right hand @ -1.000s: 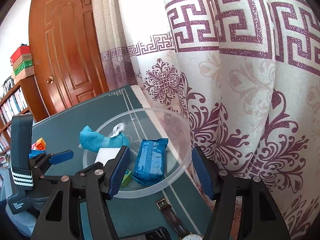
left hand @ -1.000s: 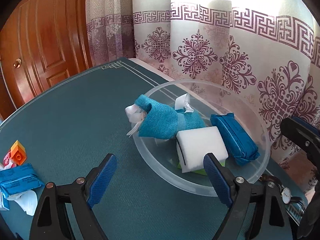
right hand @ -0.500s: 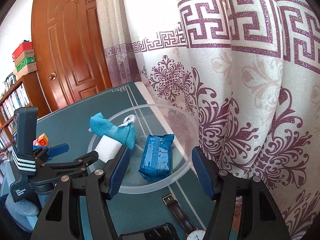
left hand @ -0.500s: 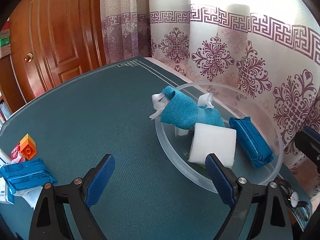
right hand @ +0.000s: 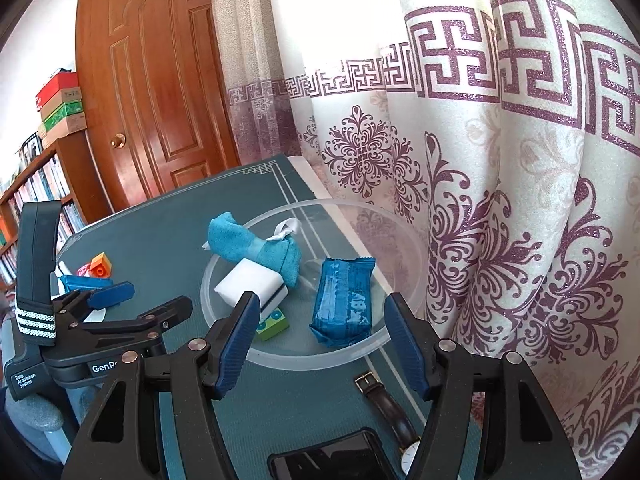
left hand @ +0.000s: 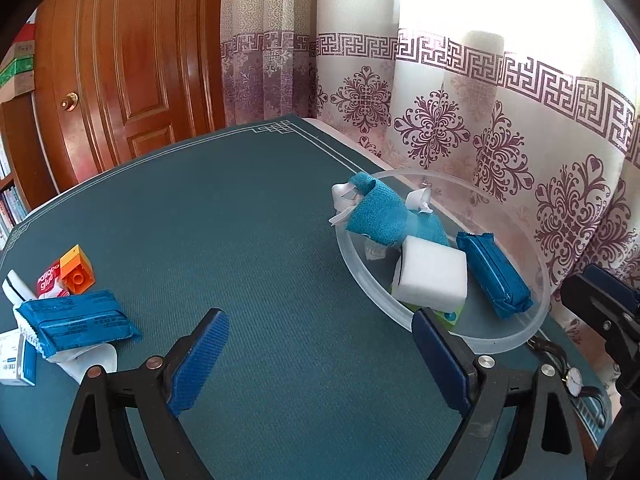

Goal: Organize objects
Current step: 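Withdraw both grippers from the bowl toward the remaining items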

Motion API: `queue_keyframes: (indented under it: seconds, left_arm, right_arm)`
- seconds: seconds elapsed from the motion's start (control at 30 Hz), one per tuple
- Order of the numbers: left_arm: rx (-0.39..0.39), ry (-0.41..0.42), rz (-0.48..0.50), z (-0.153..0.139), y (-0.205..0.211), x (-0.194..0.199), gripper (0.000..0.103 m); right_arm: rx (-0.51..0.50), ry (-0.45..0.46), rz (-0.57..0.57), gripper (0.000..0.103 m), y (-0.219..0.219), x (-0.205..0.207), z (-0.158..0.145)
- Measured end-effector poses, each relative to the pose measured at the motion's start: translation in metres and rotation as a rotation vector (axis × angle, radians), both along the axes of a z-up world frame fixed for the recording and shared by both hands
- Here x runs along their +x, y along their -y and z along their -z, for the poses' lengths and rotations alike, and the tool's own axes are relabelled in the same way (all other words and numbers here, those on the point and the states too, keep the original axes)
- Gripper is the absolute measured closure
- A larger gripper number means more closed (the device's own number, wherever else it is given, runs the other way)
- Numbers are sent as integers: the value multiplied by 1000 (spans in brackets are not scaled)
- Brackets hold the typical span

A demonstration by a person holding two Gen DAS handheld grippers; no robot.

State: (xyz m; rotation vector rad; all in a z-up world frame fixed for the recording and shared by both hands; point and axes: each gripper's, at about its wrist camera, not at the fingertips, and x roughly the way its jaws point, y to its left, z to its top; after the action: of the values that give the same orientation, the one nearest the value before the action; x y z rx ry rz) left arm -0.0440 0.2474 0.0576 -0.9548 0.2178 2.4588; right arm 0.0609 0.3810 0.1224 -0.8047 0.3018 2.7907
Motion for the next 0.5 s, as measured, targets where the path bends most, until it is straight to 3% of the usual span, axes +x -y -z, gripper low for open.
queue_keyframes:
  seconds: [0.4,0.5]
  left_arm:
    - [36,-5,-85,-6,61,6,7]
    - [52,-10,-122,-8,80,7,3]
  right_arm:
    - [-17,43,-117,36,52,-15,7]
    - [-24,52,-144,36,66,-20,9]
